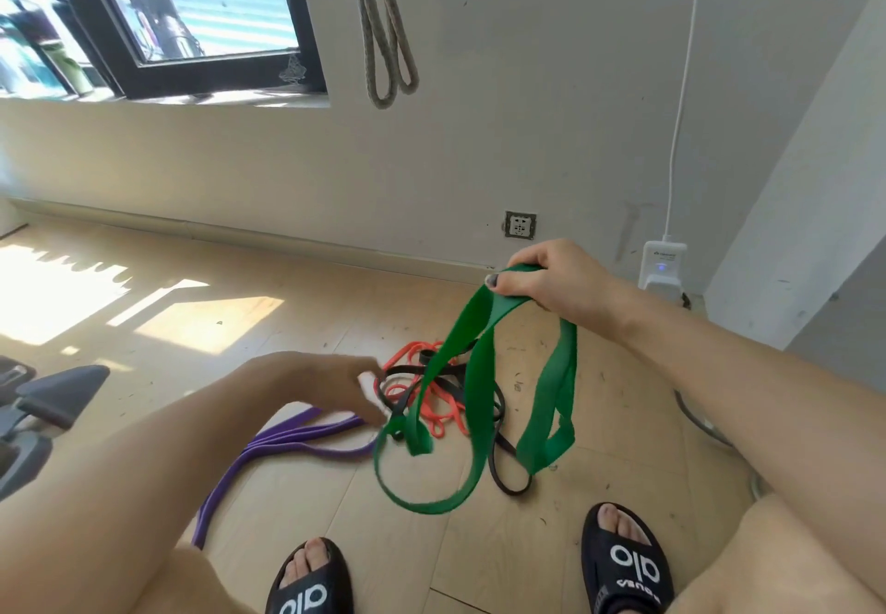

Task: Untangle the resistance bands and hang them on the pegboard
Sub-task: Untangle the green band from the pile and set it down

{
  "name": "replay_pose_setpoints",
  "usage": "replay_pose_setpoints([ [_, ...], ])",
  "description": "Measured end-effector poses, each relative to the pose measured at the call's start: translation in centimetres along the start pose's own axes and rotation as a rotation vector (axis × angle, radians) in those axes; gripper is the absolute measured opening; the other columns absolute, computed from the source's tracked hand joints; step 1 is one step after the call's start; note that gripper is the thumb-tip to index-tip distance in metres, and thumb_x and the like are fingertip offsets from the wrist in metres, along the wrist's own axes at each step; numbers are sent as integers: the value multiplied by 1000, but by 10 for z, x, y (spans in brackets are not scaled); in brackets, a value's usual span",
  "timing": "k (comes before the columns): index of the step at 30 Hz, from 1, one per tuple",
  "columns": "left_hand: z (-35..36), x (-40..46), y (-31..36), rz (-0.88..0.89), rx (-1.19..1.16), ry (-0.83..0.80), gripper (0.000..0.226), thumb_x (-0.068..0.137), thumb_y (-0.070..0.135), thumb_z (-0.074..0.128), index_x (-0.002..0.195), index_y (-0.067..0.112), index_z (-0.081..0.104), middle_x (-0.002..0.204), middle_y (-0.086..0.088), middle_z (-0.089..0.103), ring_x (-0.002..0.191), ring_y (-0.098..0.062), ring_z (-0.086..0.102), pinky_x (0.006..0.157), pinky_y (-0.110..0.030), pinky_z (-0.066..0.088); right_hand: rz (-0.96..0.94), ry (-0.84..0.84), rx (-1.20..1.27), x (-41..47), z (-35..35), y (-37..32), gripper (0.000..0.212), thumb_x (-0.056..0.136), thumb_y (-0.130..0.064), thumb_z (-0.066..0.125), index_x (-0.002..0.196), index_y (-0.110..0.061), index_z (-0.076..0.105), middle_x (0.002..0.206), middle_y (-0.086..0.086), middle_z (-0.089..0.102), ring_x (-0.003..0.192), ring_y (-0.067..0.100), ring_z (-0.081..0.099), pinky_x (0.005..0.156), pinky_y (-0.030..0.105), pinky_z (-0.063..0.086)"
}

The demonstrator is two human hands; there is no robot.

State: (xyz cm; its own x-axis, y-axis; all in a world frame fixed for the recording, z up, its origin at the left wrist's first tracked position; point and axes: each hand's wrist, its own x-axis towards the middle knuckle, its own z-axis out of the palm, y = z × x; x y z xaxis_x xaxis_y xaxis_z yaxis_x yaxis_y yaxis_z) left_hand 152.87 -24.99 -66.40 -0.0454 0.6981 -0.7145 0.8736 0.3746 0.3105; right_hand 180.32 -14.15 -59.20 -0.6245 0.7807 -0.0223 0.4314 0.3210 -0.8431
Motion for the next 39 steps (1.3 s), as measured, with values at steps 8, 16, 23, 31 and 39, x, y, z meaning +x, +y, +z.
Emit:
replay_pose_setpoints([
  [8,-7,-41,87,688,-608,207,46,94,9,69,137,18,54,132,6,66,125,-7,61,99,-23,49,-29,-159,26,-3,11,-12,33,94,-30,72,72,-6,65,61,3,41,50,9,34,52,25,26],
  [16,6,-42,108,737,-502,365,40,88,19,79,122,18,58,101,15,70,106,-11,70,100,-42,56,-74,-163,100,-13,2,-16,41,96,-32,70,58,-21,64,62,7,37,52,13,30,51,27,24],
  [23,1,-45,106,724,-497,294,36,81,16,81,113,17,65,103,-12,72,99,-33,71,94,-57,56,-86,-125,-74,-18,-1,-16,48,93,-41,72,73,2,65,62,5,37,55,13,32,52,26,25],
  [31,-10,-51,95,644,-515,143,27,91,15,75,116,8,67,94,-17,72,79,-32,70,75,-39,61,-55,-143,-122,-15,1,-11,53,90,-59,68,74,-9,72,63,4,44,59,15,39,59,33,29],
  [39,-11,-52,90,647,-511,182,29,101,32,58,106,4,65,74,-1,59,68,-15,56,66,-27,49,-44,-218,-67,-11,2,-12,51,93,-59,64,62,-19,59,56,-4,40,51,10,35,51,22,28],
])
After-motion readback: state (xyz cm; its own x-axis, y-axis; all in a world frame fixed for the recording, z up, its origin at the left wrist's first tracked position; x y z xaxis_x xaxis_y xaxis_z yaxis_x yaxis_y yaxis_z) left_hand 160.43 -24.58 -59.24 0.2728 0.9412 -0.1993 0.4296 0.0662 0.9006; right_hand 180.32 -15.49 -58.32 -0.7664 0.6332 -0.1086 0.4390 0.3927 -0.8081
